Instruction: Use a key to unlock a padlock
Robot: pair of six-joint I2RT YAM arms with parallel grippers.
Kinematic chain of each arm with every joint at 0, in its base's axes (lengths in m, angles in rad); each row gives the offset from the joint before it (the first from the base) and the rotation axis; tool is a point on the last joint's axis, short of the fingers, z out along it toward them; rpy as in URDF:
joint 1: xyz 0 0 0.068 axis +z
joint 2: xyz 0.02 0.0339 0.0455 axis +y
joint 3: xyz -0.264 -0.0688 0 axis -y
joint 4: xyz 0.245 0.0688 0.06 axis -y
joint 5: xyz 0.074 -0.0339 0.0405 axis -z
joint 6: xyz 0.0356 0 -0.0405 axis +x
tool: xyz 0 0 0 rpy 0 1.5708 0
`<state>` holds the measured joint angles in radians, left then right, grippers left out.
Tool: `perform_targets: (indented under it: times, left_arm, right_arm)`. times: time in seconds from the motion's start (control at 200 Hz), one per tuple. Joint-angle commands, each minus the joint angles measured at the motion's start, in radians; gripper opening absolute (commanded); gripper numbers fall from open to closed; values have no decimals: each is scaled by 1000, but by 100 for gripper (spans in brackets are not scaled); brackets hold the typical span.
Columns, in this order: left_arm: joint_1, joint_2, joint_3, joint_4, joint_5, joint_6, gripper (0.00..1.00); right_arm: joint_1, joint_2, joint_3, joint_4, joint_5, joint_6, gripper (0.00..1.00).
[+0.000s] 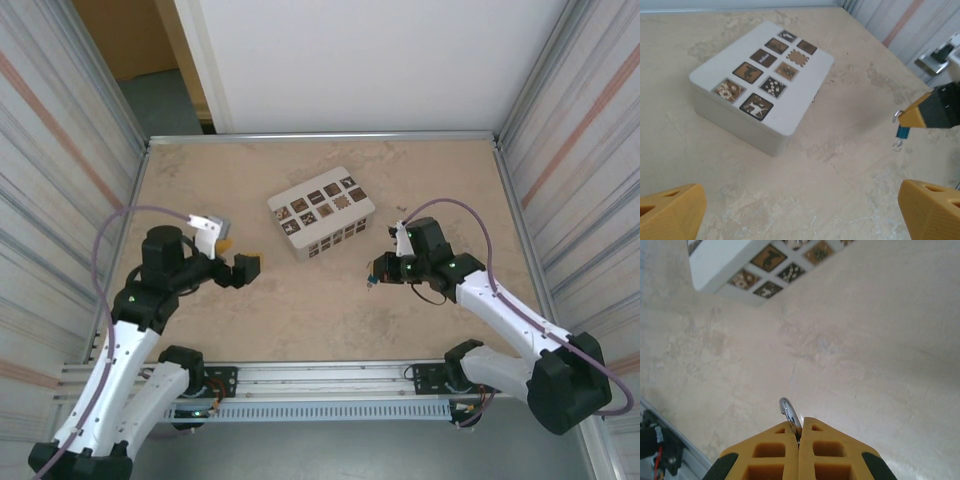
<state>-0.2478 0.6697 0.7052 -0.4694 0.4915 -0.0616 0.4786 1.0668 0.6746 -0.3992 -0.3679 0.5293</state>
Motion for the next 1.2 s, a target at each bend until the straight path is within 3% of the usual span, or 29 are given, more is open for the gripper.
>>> perform_targets:
  times: [0.0, 0.2, 0.551, 1.192]
  left_arm:
    - [6, -45, -104, 147, 55, 51, 99]
    - [6, -93, -154, 152, 70, 135, 99]
    - [6, -21, -141, 141, 98, 105, 99]
    - [6, -53, -144, 128, 49, 97, 99]
  right_arm:
    - [8, -34, 53, -133, -39, -61, 0]
    - [12, -29, 62, -217, -75, -72, 0]
    - [83, 127, 81, -224, -148, -69, 0]
    - [161, 426, 184, -196, -189, -125, 0]
